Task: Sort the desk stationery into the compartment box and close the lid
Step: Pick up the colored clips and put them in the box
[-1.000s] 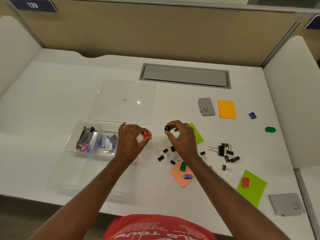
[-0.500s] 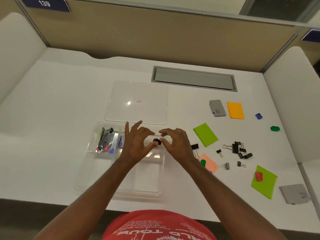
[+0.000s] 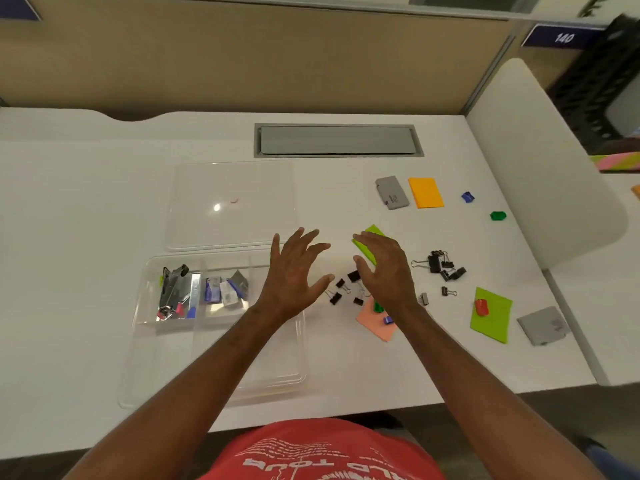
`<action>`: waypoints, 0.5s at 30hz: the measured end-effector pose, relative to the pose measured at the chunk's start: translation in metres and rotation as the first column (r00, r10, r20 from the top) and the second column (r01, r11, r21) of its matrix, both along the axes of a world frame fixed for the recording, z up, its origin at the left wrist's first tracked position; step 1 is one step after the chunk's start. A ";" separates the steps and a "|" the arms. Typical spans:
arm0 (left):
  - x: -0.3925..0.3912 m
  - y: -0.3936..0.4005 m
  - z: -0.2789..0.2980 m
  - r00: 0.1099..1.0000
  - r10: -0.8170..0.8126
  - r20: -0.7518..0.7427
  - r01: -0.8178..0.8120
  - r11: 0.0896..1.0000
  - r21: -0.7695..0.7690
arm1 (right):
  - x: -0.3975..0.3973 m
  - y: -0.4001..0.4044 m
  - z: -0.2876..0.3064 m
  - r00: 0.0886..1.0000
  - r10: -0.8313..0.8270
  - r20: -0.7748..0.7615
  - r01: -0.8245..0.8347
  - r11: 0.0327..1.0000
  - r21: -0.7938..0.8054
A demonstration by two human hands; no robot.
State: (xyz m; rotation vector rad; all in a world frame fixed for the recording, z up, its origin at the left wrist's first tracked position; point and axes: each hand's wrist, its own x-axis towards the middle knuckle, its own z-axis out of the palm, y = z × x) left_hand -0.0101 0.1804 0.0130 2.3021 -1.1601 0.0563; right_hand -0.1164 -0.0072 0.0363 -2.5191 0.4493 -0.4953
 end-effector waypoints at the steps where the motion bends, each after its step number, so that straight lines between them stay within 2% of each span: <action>1: -0.004 -0.008 0.001 1.000 -0.019 0.000 0.019 1.000 0.004 | -0.005 -0.008 -0.001 1.000 -0.009 -0.005 0.009 1.000 0.005; 9: -0.039 -0.069 0.004 0.996 -0.079 -0.046 0.082 0.995 0.054 | -0.038 -0.073 -0.011 0.999 -0.009 -0.043 0.010 1.000 0.016; 15: -0.057 -0.090 -0.007 0.985 -0.158 -0.067 0.170 0.946 0.276 | -0.047 -0.111 -0.019 0.998 0.002 -0.059 0.001 0.999 0.055</action>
